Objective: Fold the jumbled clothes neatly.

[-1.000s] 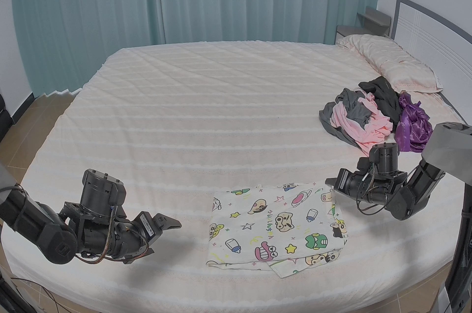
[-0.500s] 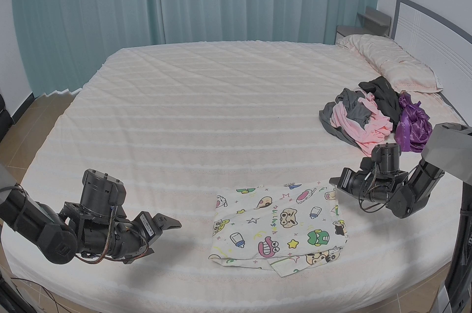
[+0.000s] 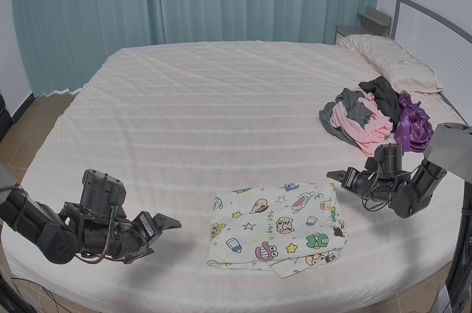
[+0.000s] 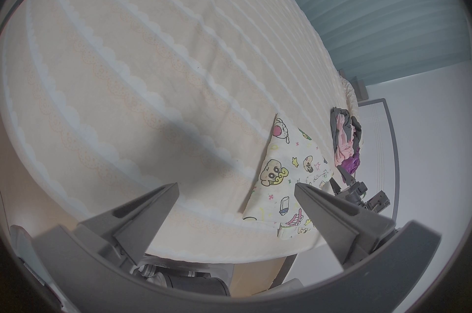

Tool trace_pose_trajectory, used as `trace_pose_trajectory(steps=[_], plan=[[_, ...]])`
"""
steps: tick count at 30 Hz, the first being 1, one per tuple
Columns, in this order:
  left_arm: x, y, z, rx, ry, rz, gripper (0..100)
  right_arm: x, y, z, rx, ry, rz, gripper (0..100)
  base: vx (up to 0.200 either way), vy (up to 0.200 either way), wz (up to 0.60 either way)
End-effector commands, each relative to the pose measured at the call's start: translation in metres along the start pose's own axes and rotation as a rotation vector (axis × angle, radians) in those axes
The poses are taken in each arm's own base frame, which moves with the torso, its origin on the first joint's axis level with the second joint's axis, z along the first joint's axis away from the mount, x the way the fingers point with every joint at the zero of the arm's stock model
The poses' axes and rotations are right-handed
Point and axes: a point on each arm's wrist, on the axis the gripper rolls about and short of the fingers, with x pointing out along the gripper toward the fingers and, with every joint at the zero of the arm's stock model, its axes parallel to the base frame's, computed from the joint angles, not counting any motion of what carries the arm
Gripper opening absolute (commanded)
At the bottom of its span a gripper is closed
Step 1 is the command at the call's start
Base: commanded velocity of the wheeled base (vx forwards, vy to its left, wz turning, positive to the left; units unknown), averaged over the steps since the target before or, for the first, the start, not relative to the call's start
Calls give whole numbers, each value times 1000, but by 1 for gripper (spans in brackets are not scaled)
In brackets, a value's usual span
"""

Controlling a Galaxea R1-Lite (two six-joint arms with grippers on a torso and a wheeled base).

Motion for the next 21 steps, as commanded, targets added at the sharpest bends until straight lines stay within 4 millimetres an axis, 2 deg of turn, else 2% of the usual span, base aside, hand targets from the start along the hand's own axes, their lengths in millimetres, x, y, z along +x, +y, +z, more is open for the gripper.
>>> trace_pose_trajectory(steps=[1, 4, 8, 10, 11, 16, 21], plan=[[0, 0, 0, 0, 1, 1, 100, -17, 8, 3, -5, -13, 9, 100, 0, 0, 0], [0, 0, 0, 0, 1, 1, 100, -33, 15, -3, -5, 2, 18, 100, 0, 0, 0], [0, 0, 0, 0, 1, 1, 100, -57, 32, -26, 45, 70, 45, 100, 0, 0, 0], [0, 0, 0, 0, 1, 1, 100, -61, 34, -32, 54, 90, 48, 100, 0, 0, 0], [0, 0, 0, 0, 0, -1, 100, -69, 37, -45, 74, 136, 45, 100, 0, 0, 0], [0, 0, 0, 0, 0, -1, 100, -81, 37, -70, 110, 219, 24, 100, 0, 0, 0], [0, 0, 0, 0, 0, -1, 100, -86, 31, -78, 128, 250, -3, 100, 0, 0, 0]])
